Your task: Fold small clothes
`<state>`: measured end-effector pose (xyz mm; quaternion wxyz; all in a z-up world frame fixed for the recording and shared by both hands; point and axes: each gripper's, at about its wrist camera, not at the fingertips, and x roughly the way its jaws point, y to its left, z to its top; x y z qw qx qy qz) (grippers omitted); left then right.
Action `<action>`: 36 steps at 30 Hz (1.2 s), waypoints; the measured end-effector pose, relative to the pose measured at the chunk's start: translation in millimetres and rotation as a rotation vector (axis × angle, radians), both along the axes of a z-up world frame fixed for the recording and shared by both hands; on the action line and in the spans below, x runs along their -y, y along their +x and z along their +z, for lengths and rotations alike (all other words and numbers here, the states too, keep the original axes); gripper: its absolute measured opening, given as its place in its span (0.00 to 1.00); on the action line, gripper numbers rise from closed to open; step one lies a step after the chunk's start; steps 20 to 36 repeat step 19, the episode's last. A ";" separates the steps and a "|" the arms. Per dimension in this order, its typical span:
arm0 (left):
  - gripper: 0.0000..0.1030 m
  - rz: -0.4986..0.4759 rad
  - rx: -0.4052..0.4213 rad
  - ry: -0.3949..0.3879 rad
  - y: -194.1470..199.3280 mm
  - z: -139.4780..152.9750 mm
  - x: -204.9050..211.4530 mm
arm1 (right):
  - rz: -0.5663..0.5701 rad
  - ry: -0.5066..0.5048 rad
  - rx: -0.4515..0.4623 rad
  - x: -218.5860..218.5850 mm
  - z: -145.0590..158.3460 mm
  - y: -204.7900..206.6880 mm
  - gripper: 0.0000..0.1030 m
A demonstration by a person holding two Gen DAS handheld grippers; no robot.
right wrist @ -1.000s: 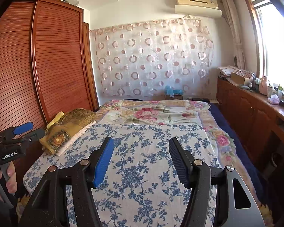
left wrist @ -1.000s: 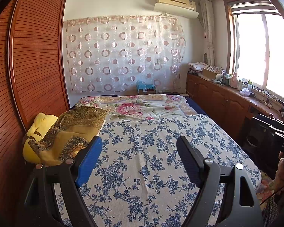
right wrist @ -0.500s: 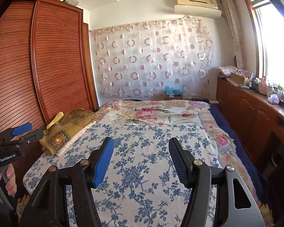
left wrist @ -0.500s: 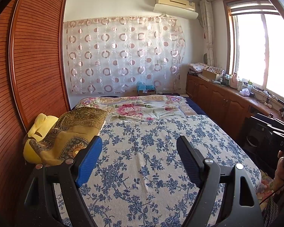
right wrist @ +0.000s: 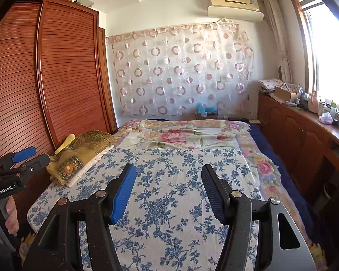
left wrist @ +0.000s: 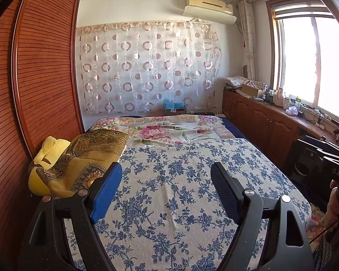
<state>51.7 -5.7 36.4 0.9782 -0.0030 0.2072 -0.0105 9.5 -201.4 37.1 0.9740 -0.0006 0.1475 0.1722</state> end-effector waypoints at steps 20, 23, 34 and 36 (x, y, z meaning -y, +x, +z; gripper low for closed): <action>0.79 -0.002 0.003 0.001 -1.1 -2.1 0.2 | -0.008 0.001 0.005 1.0 -1.6 -0.3 0.61; 0.79 -0.002 0.003 0.001 -1.1 -2.1 0.2 | -0.008 0.001 0.005 1.0 -1.6 -0.3 0.61; 0.79 -0.002 0.003 0.001 -1.1 -2.1 0.2 | -0.008 0.001 0.005 1.0 -1.6 -0.3 0.61; 0.79 -0.002 0.003 0.001 -1.1 -2.1 0.2 | -0.008 0.001 0.005 1.0 -1.6 -0.3 0.61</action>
